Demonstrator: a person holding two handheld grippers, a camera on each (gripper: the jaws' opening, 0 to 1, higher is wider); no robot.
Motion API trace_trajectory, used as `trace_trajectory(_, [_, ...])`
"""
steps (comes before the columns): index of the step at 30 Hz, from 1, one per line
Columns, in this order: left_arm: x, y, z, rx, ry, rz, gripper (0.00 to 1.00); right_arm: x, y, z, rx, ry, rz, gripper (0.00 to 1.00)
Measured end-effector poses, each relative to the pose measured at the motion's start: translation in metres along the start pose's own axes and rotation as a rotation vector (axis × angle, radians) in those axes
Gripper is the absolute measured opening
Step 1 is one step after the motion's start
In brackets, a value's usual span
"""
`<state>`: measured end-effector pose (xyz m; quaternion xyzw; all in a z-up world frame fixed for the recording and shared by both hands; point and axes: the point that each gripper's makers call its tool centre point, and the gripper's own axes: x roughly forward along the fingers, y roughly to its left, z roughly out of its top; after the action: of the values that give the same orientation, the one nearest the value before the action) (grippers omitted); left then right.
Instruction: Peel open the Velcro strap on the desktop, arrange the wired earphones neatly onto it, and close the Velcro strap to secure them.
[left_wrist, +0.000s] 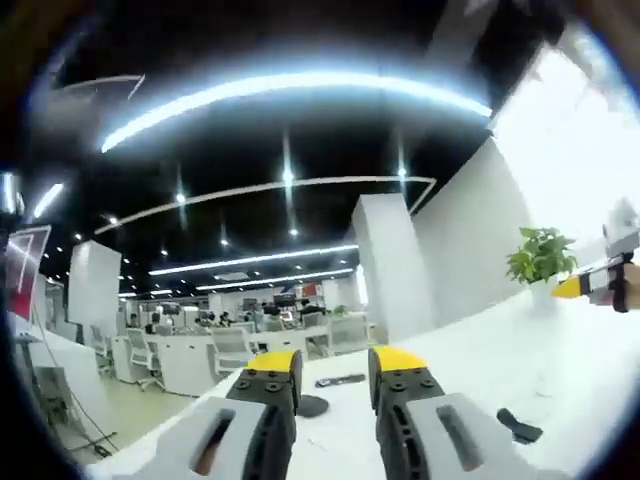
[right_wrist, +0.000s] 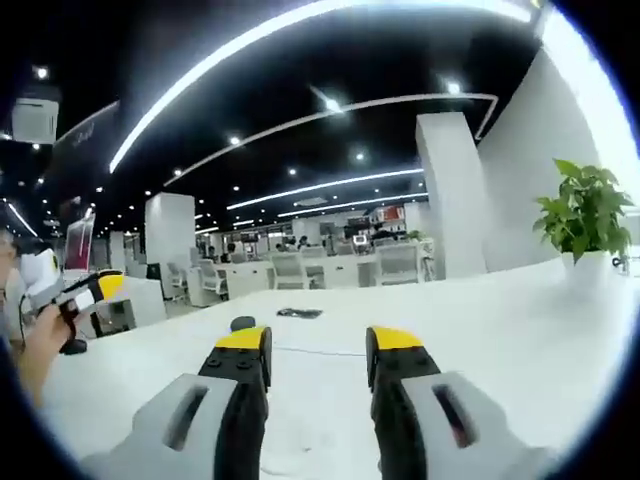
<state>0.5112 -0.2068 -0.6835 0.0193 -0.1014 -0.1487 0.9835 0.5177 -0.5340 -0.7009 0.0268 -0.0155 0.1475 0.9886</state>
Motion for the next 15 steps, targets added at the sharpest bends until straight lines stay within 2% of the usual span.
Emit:
trace_trajectory(1, [-0.001,-0.006,-0.011,0.018,0.028,-0.033,0.31,0.001,-0.004,-0.008,0.009,0.019,-0.006,0.40])
trace_trajectory(2, [-0.001,-0.008,-0.017,0.024,0.041,-0.048,0.31,0.001,-0.006,-0.013,0.012,0.025,-0.008,0.40])
trace_trajectory(4, [-0.001,-0.021,-0.032,0.032,0.065,-0.117,0.30,-0.002,-0.007,-0.029,0.001,0.052,-0.009,0.40])
trace_trajectory(5, [-0.002,-0.024,-0.040,0.016,0.084,-0.118,0.31,-0.004,-0.005,-0.036,-0.025,0.079,0.004,0.40])
trace_trajectory(7, [-0.003,-0.029,-0.057,0.001,0.113,-0.106,0.31,-0.007,-0.012,-0.042,-0.079,0.081,-0.019,0.41])
trace_trajectory(8, [-0.006,-0.029,-0.068,-0.004,0.167,-0.097,0.32,-0.009,-0.015,-0.043,-0.087,0.072,-0.031,0.41])
trace_trajectory(10, [-0.008,-0.029,-0.077,0.024,0.180,-0.076,0.35,-0.011,-0.020,-0.047,-0.084,0.072,-0.037,0.41])
trace_trajectory(11, [-0.010,-0.026,-0.083,0.045,0.207,-0.056,0.35,-0.011,-0.022,-0.048,-0.076,0.074,-0.038,0.41])
trace_trajectory(15, [-0.012,-0.024,-0.085,0.055,0.211,-0.036,0.35,-0.012,-0.026,-0.053,-0.036,0.085,-0.047,0.41])
